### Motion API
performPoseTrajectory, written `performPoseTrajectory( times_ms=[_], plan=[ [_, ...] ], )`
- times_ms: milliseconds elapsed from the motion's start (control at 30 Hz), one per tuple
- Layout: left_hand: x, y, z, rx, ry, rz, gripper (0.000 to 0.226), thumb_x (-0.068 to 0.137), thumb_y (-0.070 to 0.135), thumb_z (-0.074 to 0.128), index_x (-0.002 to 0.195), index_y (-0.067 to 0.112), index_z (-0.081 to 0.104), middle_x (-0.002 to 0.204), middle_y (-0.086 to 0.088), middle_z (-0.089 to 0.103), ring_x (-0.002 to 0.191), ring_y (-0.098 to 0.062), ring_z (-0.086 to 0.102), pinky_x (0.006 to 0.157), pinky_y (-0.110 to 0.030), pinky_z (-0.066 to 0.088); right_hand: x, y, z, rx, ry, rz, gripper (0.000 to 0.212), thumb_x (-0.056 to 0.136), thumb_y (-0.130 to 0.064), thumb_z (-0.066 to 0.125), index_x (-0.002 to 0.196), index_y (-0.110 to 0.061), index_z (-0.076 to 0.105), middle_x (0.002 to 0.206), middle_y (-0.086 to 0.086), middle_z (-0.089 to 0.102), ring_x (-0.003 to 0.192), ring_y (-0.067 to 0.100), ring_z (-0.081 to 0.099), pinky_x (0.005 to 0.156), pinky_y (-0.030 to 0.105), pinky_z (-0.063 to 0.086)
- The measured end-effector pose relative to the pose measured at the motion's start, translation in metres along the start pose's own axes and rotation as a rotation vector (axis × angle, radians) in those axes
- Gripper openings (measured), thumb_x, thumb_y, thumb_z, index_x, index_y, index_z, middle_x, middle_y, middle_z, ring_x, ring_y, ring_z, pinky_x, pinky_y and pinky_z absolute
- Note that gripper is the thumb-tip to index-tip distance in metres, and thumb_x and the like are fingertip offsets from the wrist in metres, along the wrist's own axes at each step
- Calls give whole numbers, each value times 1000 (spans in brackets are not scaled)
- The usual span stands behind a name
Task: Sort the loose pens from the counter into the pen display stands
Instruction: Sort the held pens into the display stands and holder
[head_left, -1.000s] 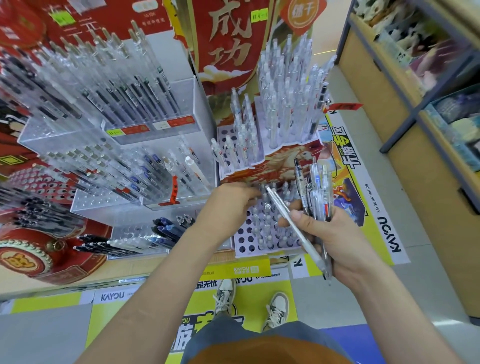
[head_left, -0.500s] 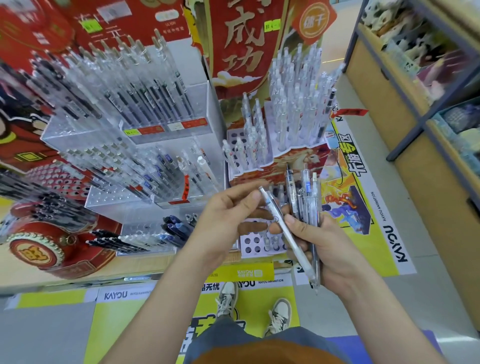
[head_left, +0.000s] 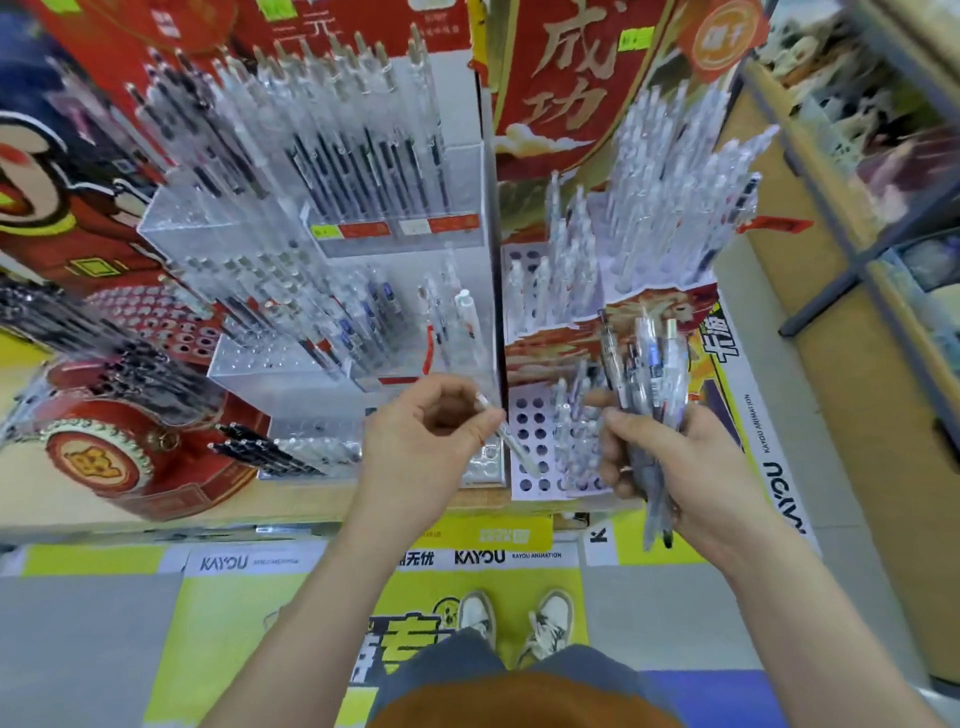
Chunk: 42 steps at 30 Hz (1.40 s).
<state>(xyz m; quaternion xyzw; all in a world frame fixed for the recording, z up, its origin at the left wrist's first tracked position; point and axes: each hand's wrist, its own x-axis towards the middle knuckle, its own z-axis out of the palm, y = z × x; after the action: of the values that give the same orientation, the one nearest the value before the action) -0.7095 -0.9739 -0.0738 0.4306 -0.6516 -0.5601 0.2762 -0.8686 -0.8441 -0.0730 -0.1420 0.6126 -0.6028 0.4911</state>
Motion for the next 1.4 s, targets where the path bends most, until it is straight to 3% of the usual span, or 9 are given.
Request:
performPoseTrajectory(
  times_ms=[133, 233, 367, 467, 633, 900, 1000, 1233, 1400],
  plan=[
    [0, -31, 0, 90, -2, 5, 29, 76, 9, 79, 75, 36, 67, 71, 15, 70, 70, -4, 66, 72, -20, 53, 0, 1, 15, -65, 22, -28, 14, 96, -9, 52, 96, -2, 64, 75, 13, 71, 62, 25, 68, 59, 36, 58],
    [-1, -40, 3, 115, -50, 43, 34, 76, 8, 79, 76, 39, 64, 70, 22, 68, 69, 3, 64, 72, -14, 50, -5, 7, 23, -126, 64, -41, 19, 97, -11, 51, 101, 4, 62, 85, 15, 74, 70, 28, 70, 71, 47, 59],
    [2, -44, 4, 106, -102, 55, 33, 75, 9, 80, 76, 38, 64, 70, 22, 68, 70, 4, 64, 73, -13, 50, -14, 17, 25, -87, 200, -60, 12, 96, -10, 54, 104, -9, 63, 69, -1, 72, 66, 15, 70, 60, 29, 58],
    [6, -44, 5, 137, -154, 88, 29, 75, 11, 80, 76, 35, 65, 69, 24, 67, 71, 6, 64, 73, -13, 51, -21, 22, 24, -40, 231, -49, 17, 95, -11, 54, 109, -10, 64, 61, -3, 69, 62, 12, 69, 57, 29, 58],
    [8, -50, 11, 226, -250, 158, 12, 78, 16, 78, 86, 19, 71, 75, 11, 71, 75, -5, 67, 76, -29, 55, -30, 26, 26, 110, 305, -44, 14, 94, -8, 55, 105, -4, 63, 71, 5, 71, 64, 20, 71, 56, 28, 58],
    [9, -53, 18, 478, -358, 471, 17, 81, 22, 74, 96, 16, 71, 80, 1, 72, 71, -9, 62, 68, -24, 46, -36, 28, 23, 245, 360, -61, 10, 96, -7, 51, 100, -8, 60, 76, 8, 73, 59, 19, 67, 51, 25, 53],
    [12, -57, 22, 604, -420, 595, 16, 82, 27, 66, 89, 14, 71, 75, 3, 71, 70, -12, 64, 64, -30, 47, -37, 31, 16, 227, 382, -67, 11, 96, -7, 53, 99, -11, 63, 78, 6, 70, 60, 18, 64, 51, 25, 51],
    [17, -57, 30, 652, -463, 597, 12, 84, 21, 72, 90, 11, 71, 78, 0, 70, 73, -19, 64, 67, -33, 51, -42, 36, 6, 330, 405, -66, 13, 94, -8, 54, 102, -10, 63, 78, 9, 70, 61, 17, 66, 50, 24, 51],
    [16, -54, 30, 700, -498, 565, 21, 87, 30, 69, 99, 13, 69, 91, -3, 72, 85, -22, 65, 74, -35, 51, -44, 42, 13, 344, 368, -68, 15, 93, -9, 54, 105, -8, 63, 81, 13, 71, 59, 18, 60, 49, 23, 49]
  ],
)
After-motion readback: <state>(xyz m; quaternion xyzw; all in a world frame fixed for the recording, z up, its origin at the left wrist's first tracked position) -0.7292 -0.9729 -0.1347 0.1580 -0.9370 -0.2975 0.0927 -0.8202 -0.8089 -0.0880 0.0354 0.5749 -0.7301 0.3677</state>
